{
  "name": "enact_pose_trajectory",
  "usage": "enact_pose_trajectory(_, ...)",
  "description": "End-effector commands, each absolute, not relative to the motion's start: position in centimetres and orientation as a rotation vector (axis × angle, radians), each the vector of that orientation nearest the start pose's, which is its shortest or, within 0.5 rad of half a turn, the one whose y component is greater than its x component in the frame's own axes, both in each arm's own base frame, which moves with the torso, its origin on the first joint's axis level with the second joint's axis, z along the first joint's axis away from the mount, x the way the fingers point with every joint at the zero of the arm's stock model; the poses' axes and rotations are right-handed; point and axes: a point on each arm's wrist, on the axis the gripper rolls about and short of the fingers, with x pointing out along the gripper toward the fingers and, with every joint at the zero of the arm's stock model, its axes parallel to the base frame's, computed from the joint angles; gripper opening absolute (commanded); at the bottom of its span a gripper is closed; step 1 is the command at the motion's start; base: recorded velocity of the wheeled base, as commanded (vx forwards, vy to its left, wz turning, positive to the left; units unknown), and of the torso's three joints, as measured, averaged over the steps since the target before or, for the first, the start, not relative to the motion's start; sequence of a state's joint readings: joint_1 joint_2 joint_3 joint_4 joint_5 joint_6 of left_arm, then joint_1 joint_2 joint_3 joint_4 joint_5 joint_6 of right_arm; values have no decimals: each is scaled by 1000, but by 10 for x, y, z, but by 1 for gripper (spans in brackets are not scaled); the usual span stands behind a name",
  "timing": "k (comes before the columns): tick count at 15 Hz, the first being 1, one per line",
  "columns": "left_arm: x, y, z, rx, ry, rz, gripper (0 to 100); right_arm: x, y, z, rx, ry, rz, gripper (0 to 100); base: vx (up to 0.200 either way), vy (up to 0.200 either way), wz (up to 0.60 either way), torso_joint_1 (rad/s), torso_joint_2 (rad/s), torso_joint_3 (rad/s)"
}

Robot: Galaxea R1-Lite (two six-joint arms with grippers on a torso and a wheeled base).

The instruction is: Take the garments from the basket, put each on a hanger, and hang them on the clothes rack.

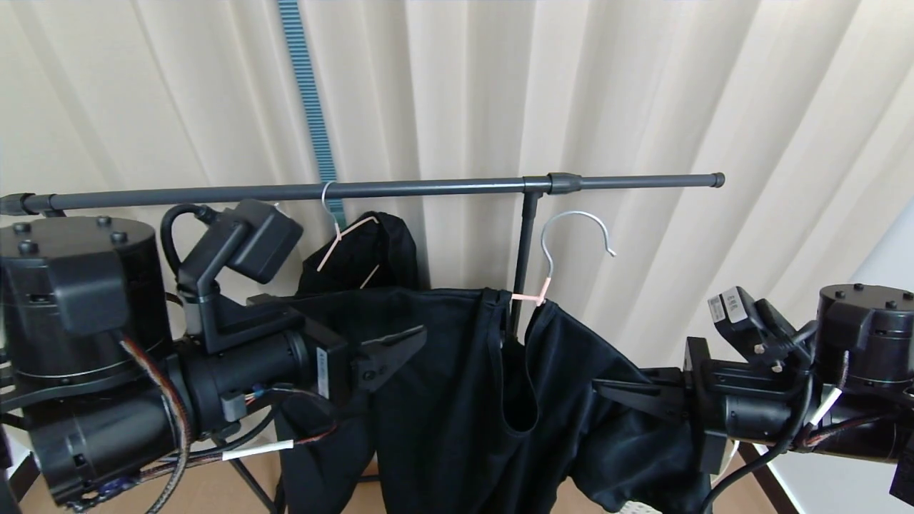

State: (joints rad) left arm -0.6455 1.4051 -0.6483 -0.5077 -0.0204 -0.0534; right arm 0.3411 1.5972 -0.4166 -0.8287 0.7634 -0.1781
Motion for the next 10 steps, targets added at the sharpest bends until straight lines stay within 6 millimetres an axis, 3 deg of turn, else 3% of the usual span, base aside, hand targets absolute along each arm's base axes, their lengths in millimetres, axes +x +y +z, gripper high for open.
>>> enact_pose_trajectory(1, 177, -116, 206, 6, 246, -638, 100, 216, 92, 133, -79, 265, 1125, 0, 0, 0, 0, 0, 0, 0)
enact_pose_trajectory(10, 179, -81, 180, -74, 278, -731, 100, 208, 88, 130, -93, 233, 1243, 0, 0, 0, 0, 0, 0, 0)
